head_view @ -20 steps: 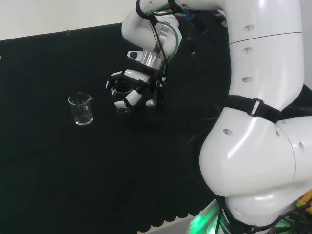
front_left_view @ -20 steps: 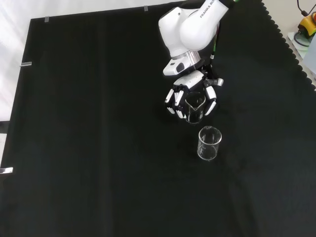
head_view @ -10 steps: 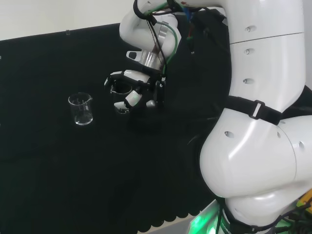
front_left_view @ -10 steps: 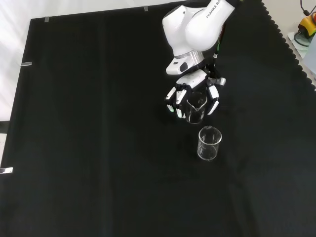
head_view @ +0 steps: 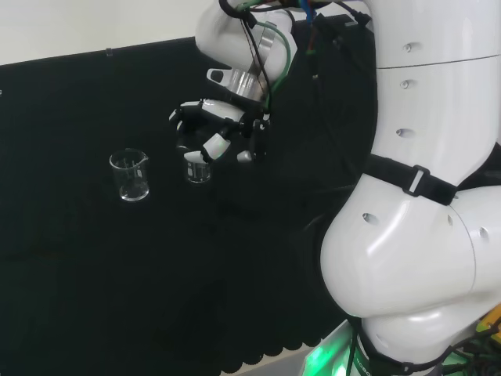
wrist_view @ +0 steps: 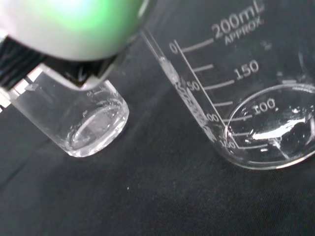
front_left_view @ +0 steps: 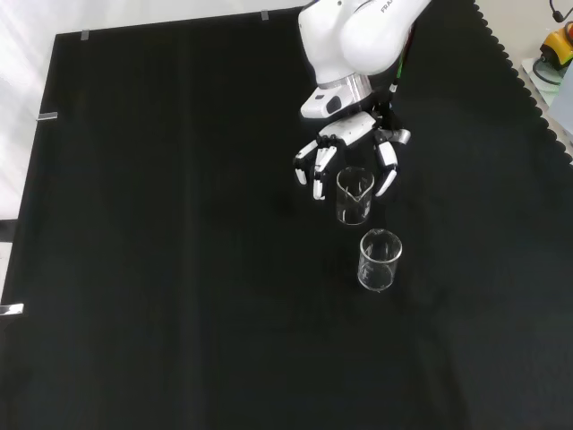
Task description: Place the beaker back on the table.
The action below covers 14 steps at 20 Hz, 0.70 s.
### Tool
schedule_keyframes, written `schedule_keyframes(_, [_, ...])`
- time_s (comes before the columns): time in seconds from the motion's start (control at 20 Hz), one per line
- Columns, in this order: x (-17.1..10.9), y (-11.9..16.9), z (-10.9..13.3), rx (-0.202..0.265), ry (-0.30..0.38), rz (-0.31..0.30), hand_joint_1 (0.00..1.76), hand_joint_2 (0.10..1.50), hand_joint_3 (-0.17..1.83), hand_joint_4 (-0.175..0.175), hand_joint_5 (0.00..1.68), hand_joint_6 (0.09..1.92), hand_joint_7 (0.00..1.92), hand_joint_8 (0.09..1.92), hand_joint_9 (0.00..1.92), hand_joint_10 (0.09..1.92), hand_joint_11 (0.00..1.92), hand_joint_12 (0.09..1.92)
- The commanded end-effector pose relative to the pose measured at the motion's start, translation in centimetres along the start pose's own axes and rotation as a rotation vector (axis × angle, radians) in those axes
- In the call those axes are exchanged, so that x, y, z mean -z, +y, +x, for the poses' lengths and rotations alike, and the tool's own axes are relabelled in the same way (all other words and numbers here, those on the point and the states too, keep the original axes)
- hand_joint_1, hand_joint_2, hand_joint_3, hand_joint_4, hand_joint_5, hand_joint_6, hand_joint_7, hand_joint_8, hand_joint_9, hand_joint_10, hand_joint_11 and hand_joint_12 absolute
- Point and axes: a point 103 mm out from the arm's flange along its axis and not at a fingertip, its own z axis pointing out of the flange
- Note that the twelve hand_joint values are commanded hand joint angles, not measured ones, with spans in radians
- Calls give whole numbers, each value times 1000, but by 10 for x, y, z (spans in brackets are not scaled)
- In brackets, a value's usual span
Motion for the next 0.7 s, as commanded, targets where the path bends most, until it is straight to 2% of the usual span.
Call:
schedule_keyframes(0.05, [17, -13, -1, -29, -10, -35, 909, 317, 908, -46, 348, 530, 555, 625, 810, 87, 2, 1345])
schedule_keyframes(0.3, [28, -25, 3, -39, -33, -32, 906, 319, 904, -47, 360, 484, 535, 626, 800, 87, 0, 1338])
schedule_keyframes(0.7, [50, -47, 8, -61, -29, -74, 901, 320, 904, -47, 360, 471, 528, 624, 794, 87, 0, 1330])
